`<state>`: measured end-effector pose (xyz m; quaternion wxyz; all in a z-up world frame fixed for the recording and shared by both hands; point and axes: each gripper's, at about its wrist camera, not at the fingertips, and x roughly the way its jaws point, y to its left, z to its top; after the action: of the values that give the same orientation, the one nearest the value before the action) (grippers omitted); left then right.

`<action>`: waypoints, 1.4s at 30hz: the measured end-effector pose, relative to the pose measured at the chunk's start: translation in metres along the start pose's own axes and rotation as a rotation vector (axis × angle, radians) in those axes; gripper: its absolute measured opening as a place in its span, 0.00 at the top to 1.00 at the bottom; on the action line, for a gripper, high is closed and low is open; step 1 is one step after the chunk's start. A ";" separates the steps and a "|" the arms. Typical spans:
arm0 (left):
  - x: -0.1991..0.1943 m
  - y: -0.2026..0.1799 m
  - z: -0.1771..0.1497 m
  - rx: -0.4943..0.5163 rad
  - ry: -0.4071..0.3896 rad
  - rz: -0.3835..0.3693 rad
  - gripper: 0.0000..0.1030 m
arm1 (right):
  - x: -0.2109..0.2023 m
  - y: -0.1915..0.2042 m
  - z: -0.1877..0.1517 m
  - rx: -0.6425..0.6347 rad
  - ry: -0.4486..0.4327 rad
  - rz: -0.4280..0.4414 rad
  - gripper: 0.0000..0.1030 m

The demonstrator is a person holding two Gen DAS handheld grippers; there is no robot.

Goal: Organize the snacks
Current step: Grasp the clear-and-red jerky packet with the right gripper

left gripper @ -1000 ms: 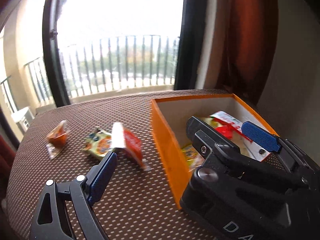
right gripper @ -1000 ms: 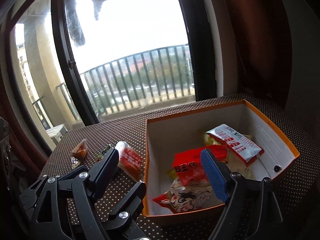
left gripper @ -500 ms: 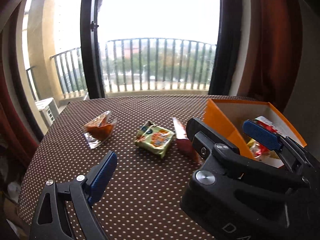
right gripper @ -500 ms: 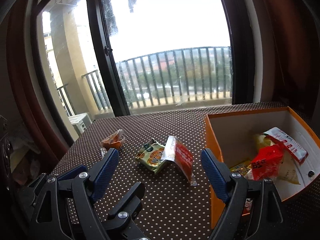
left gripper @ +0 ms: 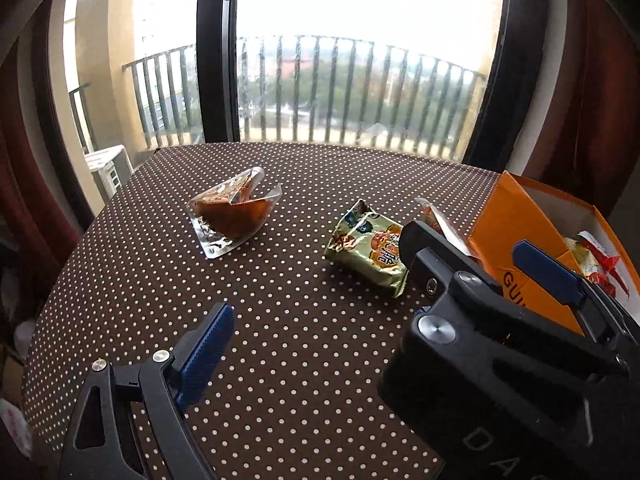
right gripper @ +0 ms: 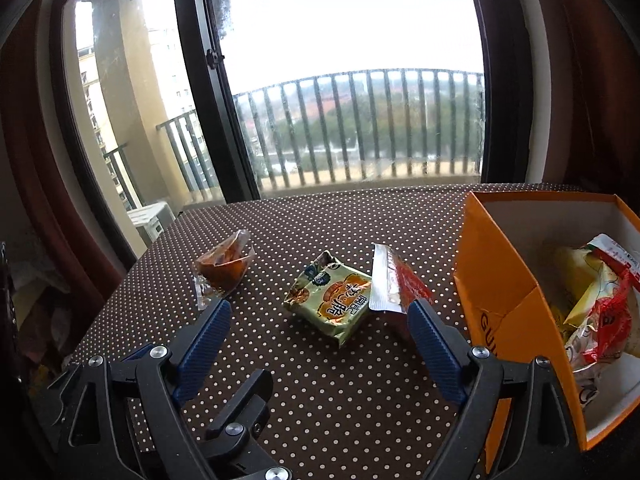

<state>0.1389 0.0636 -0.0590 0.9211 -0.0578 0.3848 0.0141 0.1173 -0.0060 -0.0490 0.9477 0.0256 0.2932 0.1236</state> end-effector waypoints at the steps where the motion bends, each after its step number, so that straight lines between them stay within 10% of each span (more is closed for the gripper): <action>1: 0.007 0.001 0.000 -0.003 0.012 0.001 0.11 | 0.005 0.001 0.000 0.001 0.006 -0.006 0.11; 17: 0.105 -0.005 0.002 0.089 0.218 0.031 0.11 | 0.095 -0.028 -0.016 0.066 0.192 -0.206 0.12; 26: 0.126 -0.013 0.010 0.120 0.215 0.042 0.10 | 0.106 -0.037 -0.016 0.036 0.200 -0.225 0.75; 42: 0.107 -0.019 0.035 0.128 0.157 -0.044 0.10 | 0.093 -0.035 -0.003 0.104 0.145 -0.084 0.82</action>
<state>0.2408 0.0464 -0.1087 0.8900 -0.0082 0.4546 -0.0351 0.1974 -0.0173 -0.1062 0.9257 0.0533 0.3680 0.0697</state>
